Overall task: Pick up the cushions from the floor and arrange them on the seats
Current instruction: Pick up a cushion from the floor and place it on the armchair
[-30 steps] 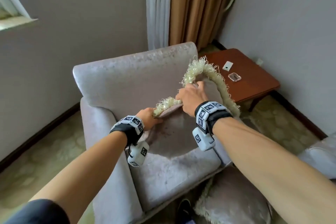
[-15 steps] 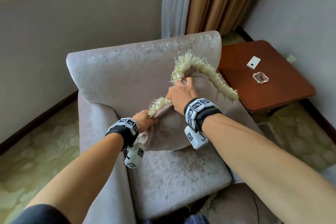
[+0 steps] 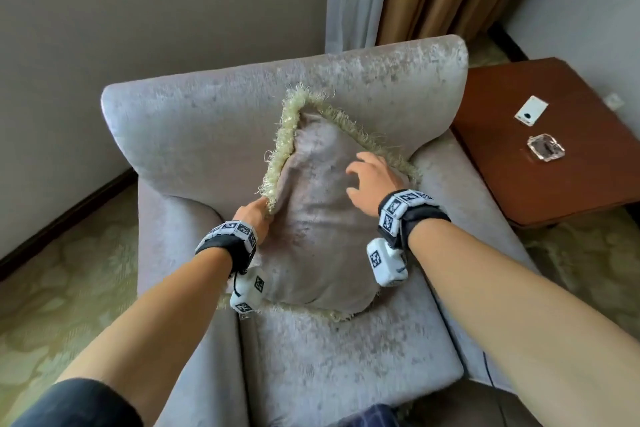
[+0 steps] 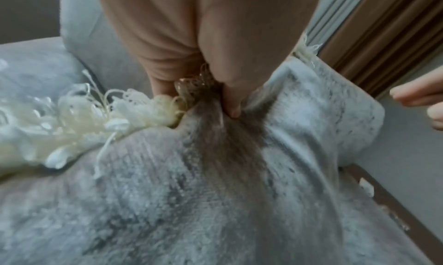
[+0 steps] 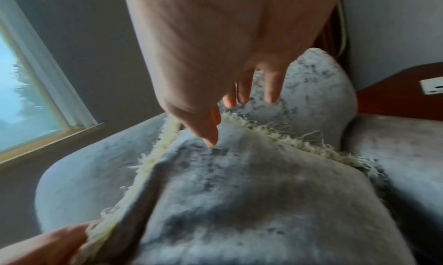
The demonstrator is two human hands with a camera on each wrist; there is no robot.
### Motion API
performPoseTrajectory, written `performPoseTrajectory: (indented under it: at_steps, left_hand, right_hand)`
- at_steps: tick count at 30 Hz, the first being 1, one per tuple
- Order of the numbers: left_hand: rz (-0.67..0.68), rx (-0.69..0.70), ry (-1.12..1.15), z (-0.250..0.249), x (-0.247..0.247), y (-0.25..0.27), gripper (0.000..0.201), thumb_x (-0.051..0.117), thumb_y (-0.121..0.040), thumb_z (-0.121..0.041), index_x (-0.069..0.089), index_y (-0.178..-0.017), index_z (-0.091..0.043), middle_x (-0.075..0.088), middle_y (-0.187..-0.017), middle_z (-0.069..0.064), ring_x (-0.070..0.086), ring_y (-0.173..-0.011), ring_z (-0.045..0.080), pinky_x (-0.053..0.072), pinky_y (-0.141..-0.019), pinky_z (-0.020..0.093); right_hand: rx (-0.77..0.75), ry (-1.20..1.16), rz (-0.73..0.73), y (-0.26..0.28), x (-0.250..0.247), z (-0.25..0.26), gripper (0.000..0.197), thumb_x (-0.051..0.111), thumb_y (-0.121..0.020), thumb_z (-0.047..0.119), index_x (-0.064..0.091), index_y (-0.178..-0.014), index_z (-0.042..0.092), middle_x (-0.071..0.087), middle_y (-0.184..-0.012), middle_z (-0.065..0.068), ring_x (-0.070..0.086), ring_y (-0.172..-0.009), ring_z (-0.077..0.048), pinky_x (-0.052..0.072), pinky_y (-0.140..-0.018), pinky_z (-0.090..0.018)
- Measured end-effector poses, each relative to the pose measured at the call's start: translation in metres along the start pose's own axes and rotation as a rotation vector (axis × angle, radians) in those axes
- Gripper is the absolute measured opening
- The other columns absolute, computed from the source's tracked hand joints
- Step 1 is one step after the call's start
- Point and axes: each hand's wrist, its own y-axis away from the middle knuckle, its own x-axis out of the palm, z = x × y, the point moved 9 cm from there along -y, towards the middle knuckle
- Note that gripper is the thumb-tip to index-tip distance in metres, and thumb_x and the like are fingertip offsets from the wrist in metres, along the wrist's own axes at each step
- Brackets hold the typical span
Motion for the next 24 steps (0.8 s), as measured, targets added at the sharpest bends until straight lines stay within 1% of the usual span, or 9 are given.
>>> performPoseTrajectory:
  at_steps: [3,8,10,14,17,19,21,23,24]
  left_hand:
    - [-0.015,-0.067,-0.027,0.013,0.003,-0.026,0.036,0.046,-0.094,-0.013,0.052,-0.129,-0.017,0.061,-0.119,0.023,0.059,-0.106,0.042,0.047,-0.087,0.037]
    - [-0.137,-0.163,0.047,0.032,-0.004,-0.055,0.01,0.049,-0.091,-0.024,0.053,-0.1,-0.021,0.063,-0.103,0.02,0.059,-0.087,0.039,0.047,-0.075,0.037]
    - [-0.182,-0.226,0.107,0.04,0.002,-0.058,0.012,0.052,-0.091,-0.029,0.051,-0.099,-0.02,0.062,-0.103,0.02,0.059,-0.087,0.04,0.048,-0.075,0.039]
    - [-0.36,-0.29,0.271,0.04,0.009,-0.039,0.047,0.058,-0.082,-0.024,0.039,-0.124,-0.016,0.052,-0.127,0.02,0.048,-0.117,0.041,0.041,-0.092,0.046]
    - [-0.553,-0.095,0.155,-0.006,-0.021,-0.026,0.073,0.065,-0.077,-0.037,0.026,-0.138,-0.024,0.013,-0.157,0.011,0.007,-0.147,0.032,0.013,-0.114,0.055]
    - [-0.647,0.129,0.046,-0.054,-0.043,-0.025,0.075,0.06,-0.08,-0.048,0.022,-0.14,-0.027,0.001,-0.16,0.012,-0.004,-0.148,0.032,0.005,-0.114,0.057]
    - [-0.729,0.311,-0.055,-0.096,-0.054,-0.025,0.074,0.054,-0.083,-0.053,0.023,-0.144,-0.027,0.0,-0.161,0.014,-0.005,-0.148,0.034,0.003,-0.114,0.056]
    - [-0.756,0.411,-0.159,-0.123,-0.041,-0.028,0.075,0.05,-0.085,-0.055,0.022,-0.149,-0.028,0.0,-0.162,0.014,-0.005,-0.148,0.035,0.001,-0.115,0.055]
    - [-0.72,0.434,-0.228,-0.127,-0.019,-0.032,0.076,0.048,-0.086,-0.056,0.019,-0.151,-0.03,-0.002,-0.162,0.013,-0.006,-0.148,0.034,0.001,-0.116,0.056]
  right_hand:
    - [0.079,-0.069,0.009,-0.011,0.019,-0.047,0.041,0.067,-0.087,0.032,0.06,-0.126,0.02,0.039,-0.151,-0.003,0.037,-0.139,-0.023,0.034,-0.111,-0.037]
    - [0.056,-0.17,-0.006,-0.017,0.049,-0.085,0.034,0.067,-0.088,0.029,0.064,-0.118,0.014,0.053,-0.135,-0.005,0.05,-0.126,-0.024,0.038,-0.105,-0.034]
    - [0.068,-0.198,0.008,-0.017,0.066,-0.096,0.032,0.068,-0.088,0.029,0.064,-0.116,0.014,0.056,-0.13,-0.004,0.054,-0.12,-0.024,0.041,-0.102,-0.033]
    - [0.09,-0.196,0.143,-0.015,0.105,-0.106,0.038,0.067,-0.088,0.038,0.061,-0.12,0.02,0.052,-0.133,0.0,0.053,-0.12,-0.023,0.043,-0.102,-0.037]
    - [0.035,-0.206,0.143,-0.03,0.097,-0.091,0.059,0.065,-0.087,0.047,0.049,-0.137,0.021,0.04,-0.149,-0.002,0.041,-0.136,-0.023,0.037,-0.11,-0.04]
    - [-0.041,-0.278,-0.064,-0.048,0.055,-0.07,0.068,0.063,-0.087,0.046,0.04,-0.146,0.021,0.028,-0.158,-0.005,0.029,-0.144,-0.023,0.028,-0.115,-0.039]
    - [-0.137,-0.365,-0.451,-0.06,-0.011,-0.048,0.069,0.061,-0.088,0.04,0.038,-0.148,0.015,0.024,-0.16,-0.012,0.024,-0.146,-0.027,0.023,-0.116,-0.038]
    - [-0.251,-0.377,-0.79,-0.056,-0.052,-0.026,0.071,0.06,-0.087,0.037,0.039,-0.148,0.008,0.023,-0.158,-0.023,0.023,-0.146,-0.035,0.021,-0.119,-0.042]
    - [-0.294,-0.369,-0.852,-0.057,-0.048,-0.017,0.072,0.06,-0.086,0.036,0.038,-0.148,0.006,0.021,-0.157,-0.026,0.021,-0.146,-0.039,0.021,-0.12,-0.046]
